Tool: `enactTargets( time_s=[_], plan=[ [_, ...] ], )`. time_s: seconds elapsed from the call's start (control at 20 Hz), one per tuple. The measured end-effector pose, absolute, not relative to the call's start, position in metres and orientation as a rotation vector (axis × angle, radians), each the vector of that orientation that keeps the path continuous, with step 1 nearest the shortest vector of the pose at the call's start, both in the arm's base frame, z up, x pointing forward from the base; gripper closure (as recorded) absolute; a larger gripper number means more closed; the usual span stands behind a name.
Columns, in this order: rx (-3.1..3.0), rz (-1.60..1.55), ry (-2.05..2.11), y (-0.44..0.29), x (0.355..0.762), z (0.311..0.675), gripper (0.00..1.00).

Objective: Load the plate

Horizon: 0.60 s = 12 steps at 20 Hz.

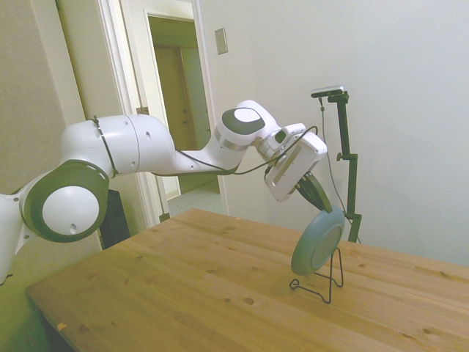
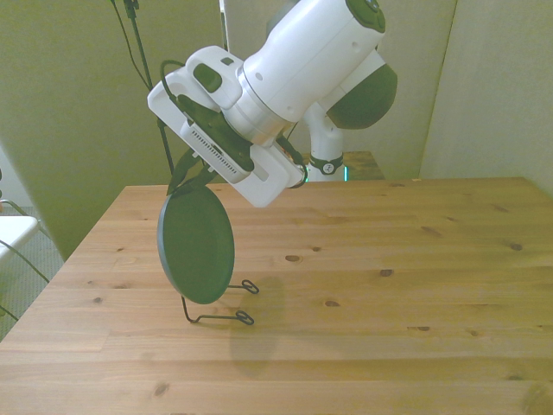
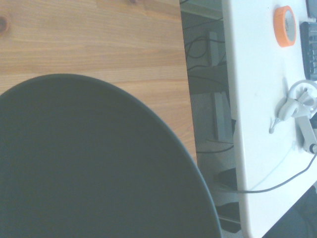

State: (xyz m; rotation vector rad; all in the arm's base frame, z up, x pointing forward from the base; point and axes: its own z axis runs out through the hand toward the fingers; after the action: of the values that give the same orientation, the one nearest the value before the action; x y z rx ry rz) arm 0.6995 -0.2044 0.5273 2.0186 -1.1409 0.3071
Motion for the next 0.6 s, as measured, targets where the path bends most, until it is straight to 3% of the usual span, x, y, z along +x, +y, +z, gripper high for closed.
enactTargets(
  time_s=[0.6],
  plan=[
    [2.035, 0.293, -1.084, -0.196, 0.705, 0.497, 1.0]
  ],
)
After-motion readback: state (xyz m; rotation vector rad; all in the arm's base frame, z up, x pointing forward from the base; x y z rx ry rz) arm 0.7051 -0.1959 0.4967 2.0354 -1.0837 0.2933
